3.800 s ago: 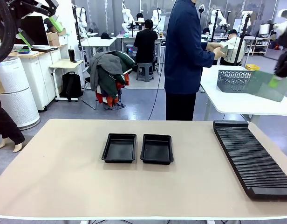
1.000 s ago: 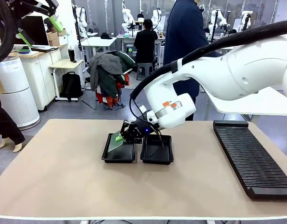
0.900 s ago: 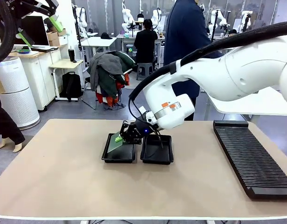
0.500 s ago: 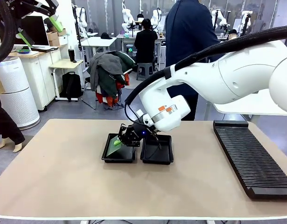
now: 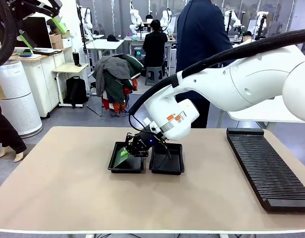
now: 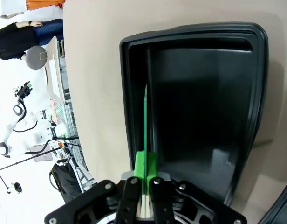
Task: Inspect and transfer BCBs to ESD trays.
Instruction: Pick up the Blank PCB from the PCB Rack and place it in the left ESD tray.
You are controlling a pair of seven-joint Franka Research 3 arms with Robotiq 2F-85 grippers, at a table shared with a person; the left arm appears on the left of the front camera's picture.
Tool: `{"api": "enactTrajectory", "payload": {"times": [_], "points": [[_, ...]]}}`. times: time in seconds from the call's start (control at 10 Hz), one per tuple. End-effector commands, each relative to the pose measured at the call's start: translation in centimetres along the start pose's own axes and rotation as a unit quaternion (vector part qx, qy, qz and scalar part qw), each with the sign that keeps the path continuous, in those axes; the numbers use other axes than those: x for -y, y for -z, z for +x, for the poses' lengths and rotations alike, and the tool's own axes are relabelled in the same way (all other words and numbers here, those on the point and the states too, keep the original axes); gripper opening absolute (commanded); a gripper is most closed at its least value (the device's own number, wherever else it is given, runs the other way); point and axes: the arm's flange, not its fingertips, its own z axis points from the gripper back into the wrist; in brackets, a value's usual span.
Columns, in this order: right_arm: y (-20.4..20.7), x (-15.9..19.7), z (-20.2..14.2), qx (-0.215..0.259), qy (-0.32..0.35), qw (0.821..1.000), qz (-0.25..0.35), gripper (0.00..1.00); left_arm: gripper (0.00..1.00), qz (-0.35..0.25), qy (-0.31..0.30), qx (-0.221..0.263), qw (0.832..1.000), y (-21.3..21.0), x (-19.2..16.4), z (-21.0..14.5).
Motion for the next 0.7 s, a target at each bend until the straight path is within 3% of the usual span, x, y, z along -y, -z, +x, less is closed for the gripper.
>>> {"api": "enactTrajectory", "payload": {"times": [0.0, 0.6], "points": [[0.6, -0.88, 0.57, 0.015, 0.005, 1.0, -0.016, 0.03, 1.0, 0.0, 0.004, -0.001, 1.0, 0.15, -0.15, -0.07], [0.0, 0.0, 0.0, 0.0, 0.0, 1.0, 0.0, 0.03, 1.0, 0.0, 0.004, -0.001, 1.0, 0.15, -0.15, -0.07]]}}
